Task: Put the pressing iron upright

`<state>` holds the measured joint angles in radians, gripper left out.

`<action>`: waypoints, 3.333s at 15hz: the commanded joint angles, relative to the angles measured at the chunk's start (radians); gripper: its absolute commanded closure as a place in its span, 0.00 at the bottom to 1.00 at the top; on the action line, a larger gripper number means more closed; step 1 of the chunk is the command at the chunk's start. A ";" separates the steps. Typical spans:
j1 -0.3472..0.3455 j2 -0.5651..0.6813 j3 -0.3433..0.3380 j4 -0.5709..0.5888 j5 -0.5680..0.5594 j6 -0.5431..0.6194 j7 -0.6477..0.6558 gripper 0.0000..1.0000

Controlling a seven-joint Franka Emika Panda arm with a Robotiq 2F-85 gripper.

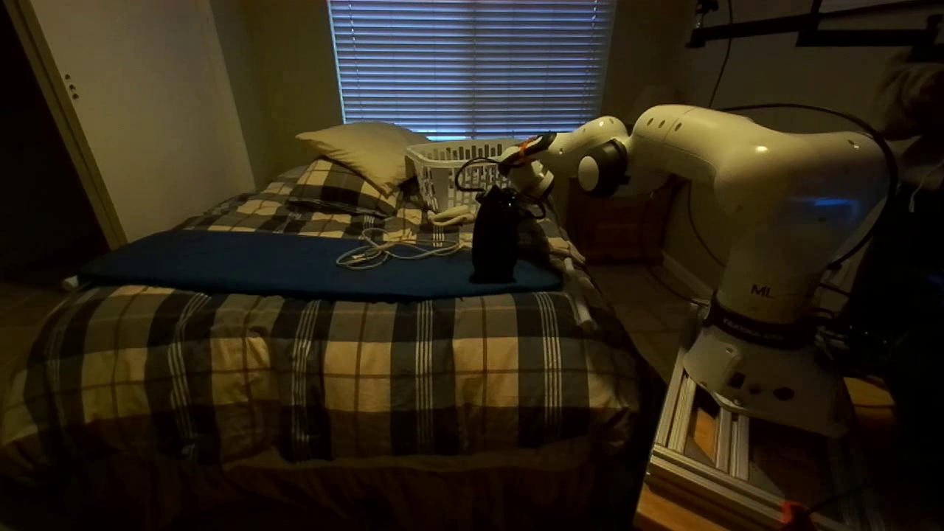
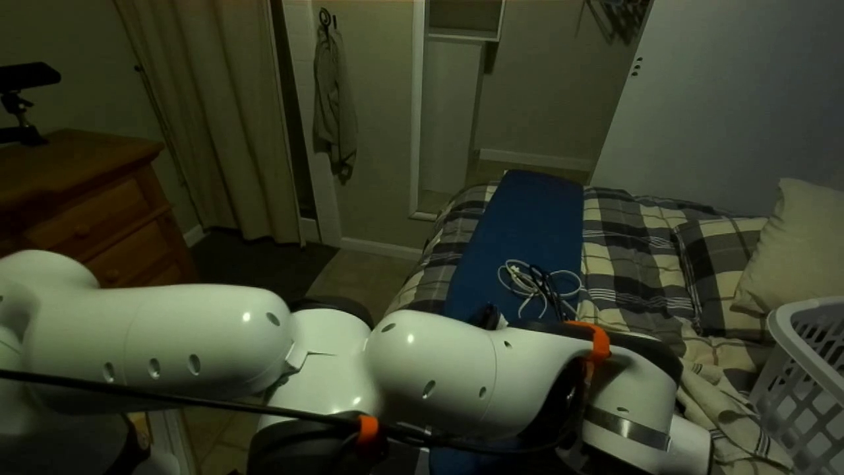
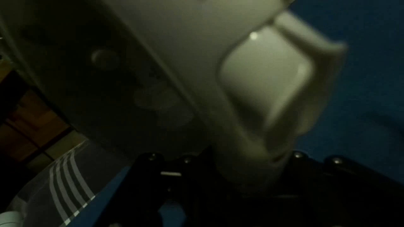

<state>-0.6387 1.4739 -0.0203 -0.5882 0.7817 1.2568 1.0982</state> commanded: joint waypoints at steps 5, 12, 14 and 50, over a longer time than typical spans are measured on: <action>0.023 0.034 0.011 0.097 -0.133 -0.004 -0.032 0.04; 0.055 0.023 0.016 0.191 -0.322 -0.017 -0.153 0.00; 0.068 -0.042 0.013 0.110 -0.379 0.020 -0.224 0.00; 0.384 -0.385 -0.116 0.118 -0.771 -0.216 -0.703 0.00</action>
<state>-0.2744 1.1306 -0.1296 -0.4401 0.0354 1.0960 0.3899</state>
